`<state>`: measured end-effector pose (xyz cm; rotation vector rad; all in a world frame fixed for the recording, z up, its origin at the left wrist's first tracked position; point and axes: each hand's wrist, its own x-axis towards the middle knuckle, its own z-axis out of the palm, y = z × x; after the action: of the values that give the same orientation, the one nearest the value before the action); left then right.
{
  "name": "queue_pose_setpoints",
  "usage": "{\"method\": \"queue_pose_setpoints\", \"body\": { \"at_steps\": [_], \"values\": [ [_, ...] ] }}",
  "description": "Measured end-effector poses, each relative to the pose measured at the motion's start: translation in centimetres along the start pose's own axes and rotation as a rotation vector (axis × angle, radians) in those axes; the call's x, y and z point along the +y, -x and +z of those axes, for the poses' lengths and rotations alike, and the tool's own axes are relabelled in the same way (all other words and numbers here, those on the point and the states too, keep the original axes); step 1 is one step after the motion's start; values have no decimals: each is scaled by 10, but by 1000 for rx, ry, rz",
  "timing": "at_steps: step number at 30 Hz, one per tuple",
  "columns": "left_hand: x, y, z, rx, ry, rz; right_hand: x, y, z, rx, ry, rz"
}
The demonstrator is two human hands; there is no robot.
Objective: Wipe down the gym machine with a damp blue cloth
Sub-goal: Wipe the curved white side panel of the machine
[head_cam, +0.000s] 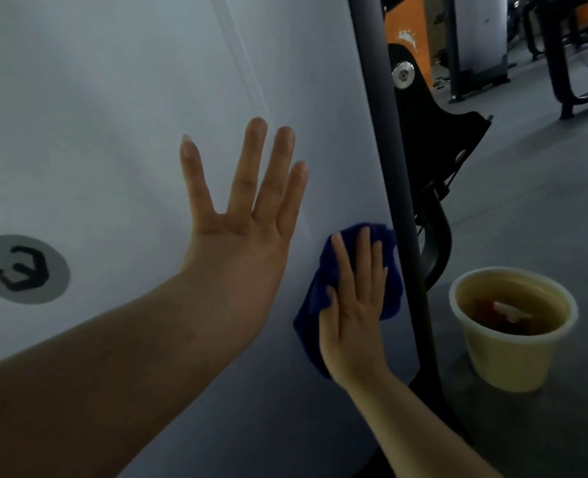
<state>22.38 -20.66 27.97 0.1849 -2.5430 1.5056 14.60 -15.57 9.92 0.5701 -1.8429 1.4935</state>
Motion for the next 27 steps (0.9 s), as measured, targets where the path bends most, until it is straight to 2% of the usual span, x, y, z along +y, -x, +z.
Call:
{"method": "queue_pose_setpoints", "body": {
  "at_steps": [3,8,13,16,19,23,27],
  "values": [
    [1,-4,-1,-7,3,-9,0,-21,-4,21,-25,60],
    [9,6,3,8,22,66,5,67,15,-105,48,-4],
    [30,21,22,-18,61,141,-10,14,10,-21,-11,-23],
    [31,24,30,31,108,129,5,42,12,-38,44,-7],
    [23,24,37,175,134,129,14,57,9,-42,45,42],
    [23,21,41,210,102,146,17,25,3,9,67,-31],
    [22,20,47,214,98,147,40,63,-2,-79,69,-15]
  ]
}}
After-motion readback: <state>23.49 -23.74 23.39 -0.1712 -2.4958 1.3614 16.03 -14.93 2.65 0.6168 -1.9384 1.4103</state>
